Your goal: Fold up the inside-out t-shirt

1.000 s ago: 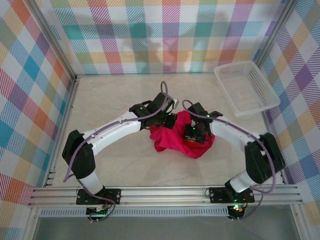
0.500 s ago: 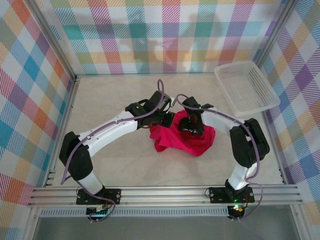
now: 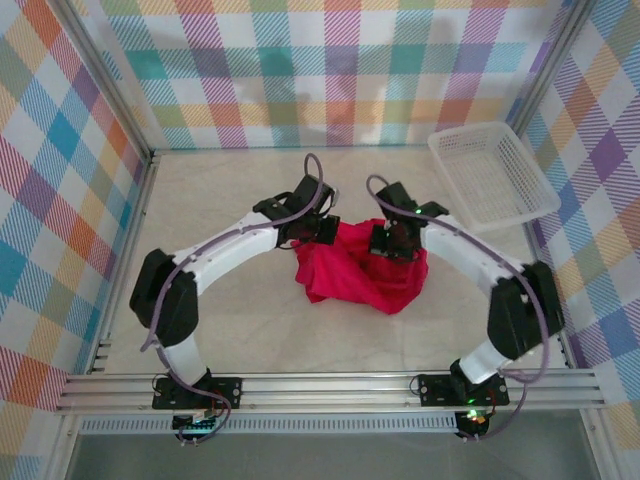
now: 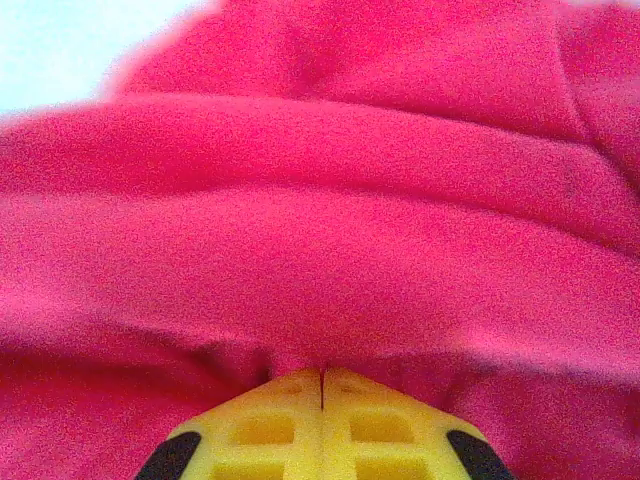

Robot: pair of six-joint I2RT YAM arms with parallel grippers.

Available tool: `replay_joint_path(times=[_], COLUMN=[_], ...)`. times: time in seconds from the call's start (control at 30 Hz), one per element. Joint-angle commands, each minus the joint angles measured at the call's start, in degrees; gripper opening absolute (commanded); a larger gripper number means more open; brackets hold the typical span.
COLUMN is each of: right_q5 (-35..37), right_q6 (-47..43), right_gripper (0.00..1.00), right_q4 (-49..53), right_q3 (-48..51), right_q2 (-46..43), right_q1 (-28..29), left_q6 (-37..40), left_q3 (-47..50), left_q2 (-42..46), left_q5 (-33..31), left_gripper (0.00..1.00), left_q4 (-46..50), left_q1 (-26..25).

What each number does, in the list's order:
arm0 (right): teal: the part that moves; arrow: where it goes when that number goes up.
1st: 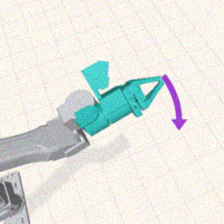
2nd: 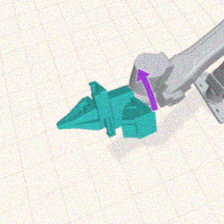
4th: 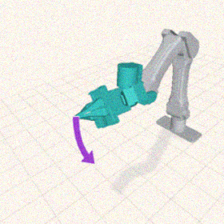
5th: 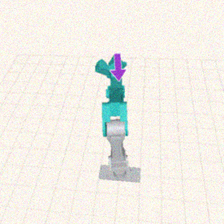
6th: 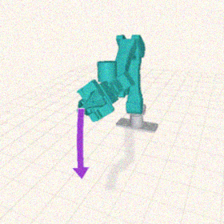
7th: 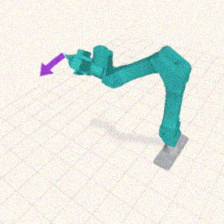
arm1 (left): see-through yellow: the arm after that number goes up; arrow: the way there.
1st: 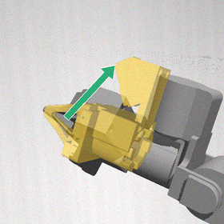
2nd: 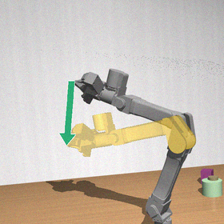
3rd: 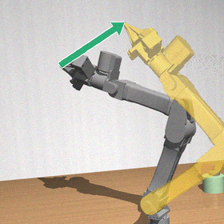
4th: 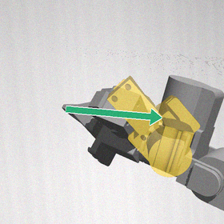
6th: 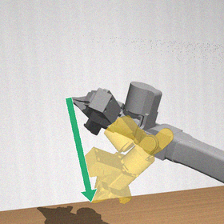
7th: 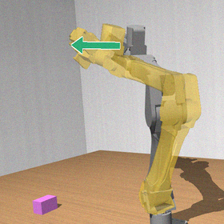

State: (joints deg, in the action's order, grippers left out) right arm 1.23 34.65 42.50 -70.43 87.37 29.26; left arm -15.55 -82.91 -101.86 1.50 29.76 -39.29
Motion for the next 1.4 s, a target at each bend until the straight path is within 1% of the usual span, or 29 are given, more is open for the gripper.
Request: replay_joint_path(times=[0.0, 0.1, 0.23, 0.37, 0.47, 0.57, 0.67, 0.73, 0.8, 0.83, 0.93, 0.97, 1.03, 1.1, 1.13, 1.17, 1.2, 1.27, 1.37], right_q5=[-4.76, -6.24, -6.26, -3.92, -4.50, -4.14, -4.48, -4.22, -4.80, -5.85, -11.58, -13.54, -15.77, -15.13, -14.28, -13.27, -12.31, -10.20, -9.06], right_q6=[-2.47, -3.08, -3.76, -3.97, -3.90, -3.98, -5.17, -6.05, -6.61, -6.56, -5.89, -5.44, -4.57, -3.92, -3.67, -3.46, -3.33, -3.13, -3.10], right_gripper=[0.00, 0.00, 0.00, 0.00, 0.00, 0.00, 0.00, 0.00, 0.00, 0.00, 0.01, 0.08, 0.20, 0.34, 0.39, 0.44, 0.47, 0.53, 0.60], right_q4=[4.19, 5.32, 7.74, 6.98, 6.98, 9.01, 8.95, 8.65, 8.08, 7.41, 3.97, 2.84, 1.26, 0.50, 0.39, 0.44, 0.47, 0.84, 1.35], right_q3=[-5.75, -9.86, -14.26, -13.03, -11.06, -9.66, -6.74, -4.28, -1.27, 0.74, 5.65, 6.93, 8.88, 10.11, 10.65, 11.00, 11.25, 11.63, 11.72], right_q2=[-8.77, -14.13, -18.86, -24.18, -25.97, -26.18, -26.73, -26.20, -24.61, -23.53, -19.51, -17.91, -15.53, -13.82, -13.25, -12.90, -12.76, -12.67, -12.58], right_q1=[-0.25, -0.34, -1.54, -3.26, -6.32, -9.33, -11.55, -12.29, -12.45, -12.39, -12.40, -12.44, -12.42, -12.43, -12.39, -12.42, -12.43, -12.46, -12.64], left_q6=[-1.77, -1.31, -1.40, -2.40, -3.18, -3.50, -3.21, -3.21, -2.72, -2.31, -1.92, -1.94, -1.32, -0.01, 0.71, 1.33, 1.65, 1.27, -0.71], left_q3=[-2.79, -4.88, -6.81, -5.24, -2.07, 0.05, 1.49, 4.79, 8.46, 9.94, 10.65, 10.17, 9.57, 9.59, 9.48, 9.53, 9.67, 10.56, 10.69], left_q2=[-3.80, -6.65, -9.47, -8.81, -6.45, -4.64, -2.30, 1.87, 6.51, 8.81, 11.05, 10.93, 11.02, 11.74, 12.17, 12.46, 12.57, 11.54, 7.54], left_q5=[0.06, -0.97, 0.45, 0.06, -1.67, -4.73, -5.72, -6.44, -8.14, -8.75, -5.32, -4.44, -4.48, -6.82, -8.33, -8.28, -6.86, -0.64, 7.45], left_gripper=[0.00, 0.00, 0.00, 0.00, 0.00, 0.00, 0.00, 0.00, 0.00, 0.05, 0.33, 0.39, 0.46, 0.51, 0.54, 0.55, 0.57, 0.60, 0.62], left_q4=[0.65, 2.79, 6.50, 8.48, 6.98, 6.36, 4.82, 0.76, -3.89, -5.70, -5.58, -3.98, -1.53, 0.11, 0.68, 0.42, -0.54, -4.24, -9.63], left_q1=[3.25, 6.68, 11.19, 13.41, 14.06, 14.41, 14.35, 13.55, 11.69, 10.71, 9.59, 9.37, 8.40, 6.22, 4.61, 2.80, 1.37, -1.34, -3.73])
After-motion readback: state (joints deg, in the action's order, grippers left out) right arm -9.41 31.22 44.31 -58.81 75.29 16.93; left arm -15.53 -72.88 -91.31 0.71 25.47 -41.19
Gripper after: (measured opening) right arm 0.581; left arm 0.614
